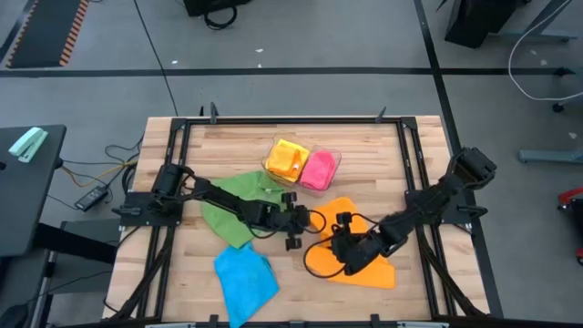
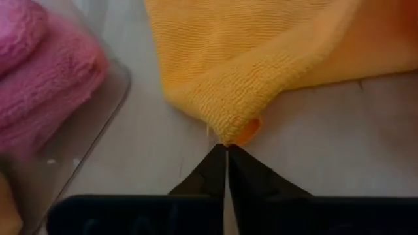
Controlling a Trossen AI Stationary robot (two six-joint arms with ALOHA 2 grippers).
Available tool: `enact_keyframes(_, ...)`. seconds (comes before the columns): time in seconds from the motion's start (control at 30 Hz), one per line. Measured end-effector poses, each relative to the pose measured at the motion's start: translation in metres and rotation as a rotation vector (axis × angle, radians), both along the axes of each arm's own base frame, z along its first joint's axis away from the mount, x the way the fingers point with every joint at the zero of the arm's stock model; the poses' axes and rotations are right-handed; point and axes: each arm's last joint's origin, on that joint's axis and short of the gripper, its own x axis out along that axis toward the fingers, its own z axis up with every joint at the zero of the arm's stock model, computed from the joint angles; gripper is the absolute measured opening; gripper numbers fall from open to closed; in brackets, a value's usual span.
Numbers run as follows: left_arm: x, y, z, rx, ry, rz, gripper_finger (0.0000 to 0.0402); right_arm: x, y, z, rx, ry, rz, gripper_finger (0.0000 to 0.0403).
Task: Fold microfiber towels
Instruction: Fold the orange microfiber cloth
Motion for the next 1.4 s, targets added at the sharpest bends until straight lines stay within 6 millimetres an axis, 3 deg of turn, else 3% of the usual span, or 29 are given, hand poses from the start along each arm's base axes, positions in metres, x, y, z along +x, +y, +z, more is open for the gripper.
enact_keyframes(0.37, 0.001, 0.005, -0.001, -0.159, -0.014, 0.076, 0.0183, -0.004, 0.007, 0.001, 0.01, 0.004, 0.006, 0.0122)
enact_keyframes(0.53, 0.008, 0.015, -0.008, -0.184, -0.062, 0.115, 0.0212, -0.004, 0.007, 0.002, 0.011, 0.002, 0.006, 0.0122)
enact_keyframes(0.73, 0.01, 0.028, -0.014, -0.182, -0.051, 0.146, 0.0169, -0.004, 0.007, 0.002, 0.011, 0.003, 0.005, 0.0122)
enact_keyframes(0.97, 0.011, 0.023, -0.013, -0.133, -0.029, 0.007, 0.0021, -0.004, 0.007, 0.001, 0.025, 0.011, 0.012, 0.0122)
enact_keyframes(1.17, 0.009, 0.018, -0.005, -0.044, -0.033, -0.027, 0.0009, -0.008, 0.011, -0.005, 0.148, 0.092, 0.115, 0.0122)
enact_keyframes(1.4, 0.001, 0.004, 0.007, 0.251, 0.007, -0.031, 0.0009, -0.019, 0.003, -0.03, 0.181, 0.048, 0.152, 0.0117)
